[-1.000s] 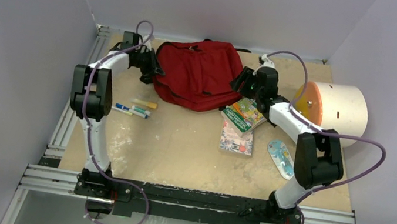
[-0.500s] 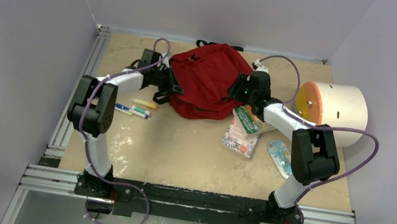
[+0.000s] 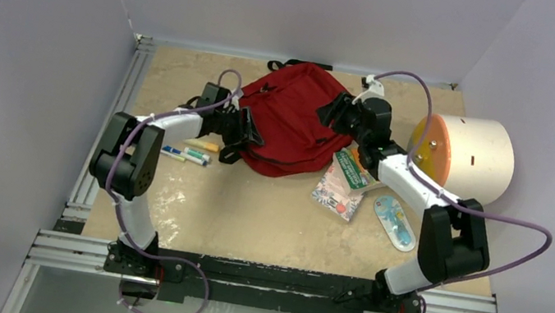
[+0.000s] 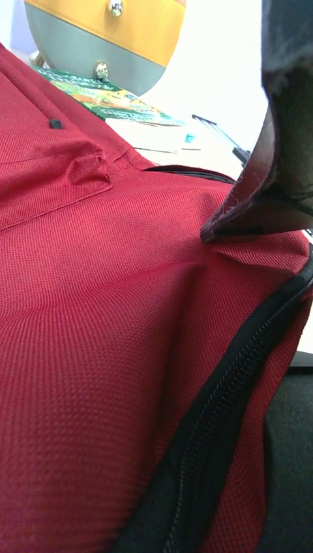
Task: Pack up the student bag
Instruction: Adjust the student bag at the center of the board.
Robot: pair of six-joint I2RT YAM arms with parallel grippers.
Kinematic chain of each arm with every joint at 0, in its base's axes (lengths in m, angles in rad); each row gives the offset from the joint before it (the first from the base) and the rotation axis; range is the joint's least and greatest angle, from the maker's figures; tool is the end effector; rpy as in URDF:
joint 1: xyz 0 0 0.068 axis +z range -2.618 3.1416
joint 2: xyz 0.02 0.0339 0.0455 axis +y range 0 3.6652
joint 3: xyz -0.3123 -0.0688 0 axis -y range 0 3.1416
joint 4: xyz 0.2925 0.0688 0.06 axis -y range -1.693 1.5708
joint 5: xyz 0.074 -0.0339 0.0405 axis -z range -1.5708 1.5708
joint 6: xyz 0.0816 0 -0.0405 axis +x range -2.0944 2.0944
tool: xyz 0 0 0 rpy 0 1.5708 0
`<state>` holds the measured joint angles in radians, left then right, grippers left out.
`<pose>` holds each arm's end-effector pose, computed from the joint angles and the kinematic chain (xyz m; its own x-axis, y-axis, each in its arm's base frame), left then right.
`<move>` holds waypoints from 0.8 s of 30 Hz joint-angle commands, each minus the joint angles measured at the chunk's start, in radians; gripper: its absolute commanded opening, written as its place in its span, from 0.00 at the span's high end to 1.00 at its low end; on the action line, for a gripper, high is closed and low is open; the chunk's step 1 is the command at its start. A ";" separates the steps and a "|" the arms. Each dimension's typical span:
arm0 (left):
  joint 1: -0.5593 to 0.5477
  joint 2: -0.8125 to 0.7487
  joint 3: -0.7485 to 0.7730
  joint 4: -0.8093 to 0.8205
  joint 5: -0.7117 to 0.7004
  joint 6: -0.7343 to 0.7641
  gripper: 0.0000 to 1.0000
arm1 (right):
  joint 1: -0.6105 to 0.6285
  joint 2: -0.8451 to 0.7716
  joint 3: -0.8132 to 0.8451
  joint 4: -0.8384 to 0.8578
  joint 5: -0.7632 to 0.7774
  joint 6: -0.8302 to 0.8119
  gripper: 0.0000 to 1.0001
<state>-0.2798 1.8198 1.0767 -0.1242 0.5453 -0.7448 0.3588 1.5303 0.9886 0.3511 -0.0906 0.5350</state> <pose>0.4169 -0.1638 0.1528 -0.9175 -0.3393 -0.2075 -0.0861 0.6788 -0.7293 0.4107 0.1619 0.2967 -0.3733 0.4023 -0.8360 -0.2820 0.8093 0.5154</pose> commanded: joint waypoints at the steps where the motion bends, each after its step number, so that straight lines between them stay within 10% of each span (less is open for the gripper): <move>1: 0.029 -0.060 0.111 -0.085 -0.051 0.087 0.44 | -0.001 0.010 0.029 0.073 -0.019 -0.001 0.41; 17: 0.208 0.169 0.463 -0.220 0.007 0.263 0.35 | 0.027 0.288 0.299 0.081 -0.102 0.078 0.43; 24: 0.184 0.200 0.458 -0.226 0.039 0.277 0.74 | 0.039 0.380 0.381 0.060 -0.111 0.072 0.42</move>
<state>-0.0750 2.0266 1.5238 -0.3447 0.5430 -0.5030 0.3889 1.8877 1.2881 0.3996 -0.1776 0.6029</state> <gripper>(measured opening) 0.327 0.579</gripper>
